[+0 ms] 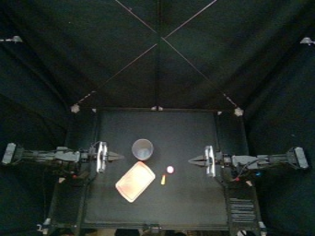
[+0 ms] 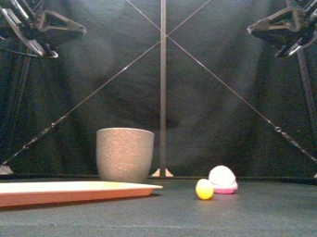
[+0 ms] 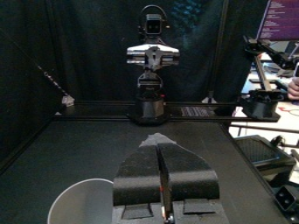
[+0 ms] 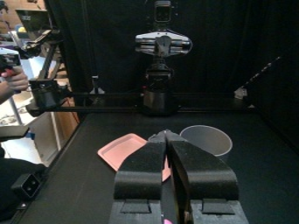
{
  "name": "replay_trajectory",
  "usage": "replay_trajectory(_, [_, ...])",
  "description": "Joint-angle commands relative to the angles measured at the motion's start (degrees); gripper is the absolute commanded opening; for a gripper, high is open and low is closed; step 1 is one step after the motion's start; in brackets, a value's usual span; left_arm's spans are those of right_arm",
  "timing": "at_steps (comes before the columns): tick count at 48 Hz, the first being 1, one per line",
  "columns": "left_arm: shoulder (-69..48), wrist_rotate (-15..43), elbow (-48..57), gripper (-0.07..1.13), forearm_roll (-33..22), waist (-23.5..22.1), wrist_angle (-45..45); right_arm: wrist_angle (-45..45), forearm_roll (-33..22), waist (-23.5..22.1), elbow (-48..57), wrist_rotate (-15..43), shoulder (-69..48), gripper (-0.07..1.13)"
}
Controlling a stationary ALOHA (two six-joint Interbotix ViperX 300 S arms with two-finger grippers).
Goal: Pick the shrimp then place it on the pink plate
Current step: Pick the shrimp
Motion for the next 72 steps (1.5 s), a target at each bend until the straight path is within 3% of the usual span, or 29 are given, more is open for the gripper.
replay_trajectory(1, [0.8, 0.1, -0.2, 0.1, -0.5, 0.6, -0.2, -0.2, 0.6, -0.2, -0.7, 0.6, 1.8, 0.09])
replay_trajectory(11, [0.9, 0.1, -0.1, 0.09, -1.4, 0.7, 0.7, -0.2, 5.7, -0.1, -3.9, 4.2, 9.5, 0.08])
replay_trajectory(25, [0.9, 0.3, -0.1, 0.09, -1.4, 1.0, 1.1, -0.4, 18.1, 1.2, -9.8, 12.3, 21.6, 0.15])
replay_trajectory(34, [0.9, 0.3, 0.2, 0.09, -1.3, 1.3, 1.1, -1.1, 20.9, 4.8, -12.3, 13.2, 27.3, 0.43])
replay_trajectory(43, [0.9, 0.2, 0.6, 0.09, -1.4, 1.3, 1.1, -1.2, 31.6, 8.1, -14.1, 14.5, 32.5, 0.84])
replay_trajectory(50, [0.9, 0.2, 0.7, 0.09, -1.4, 1.3, 1.0, -0.9, 39.0, 10.1, -14.6, 18.0, 36.1, 1.04])
replay_trajectory(60, [0.9, 0.2, 0.5, 0.09, -1.4, 1.3, 1.1, 8.1, 48.1, 10.3, -14.9, 27.3, 38.4, 1.04])
replay_trajectory(72, [0.9, 0.3, 0.7, 0.09, -1.4, 1.4, 0.9, 16.8, 46.2, 10.5, -17.8, 32.7, 42.2, 1.04])
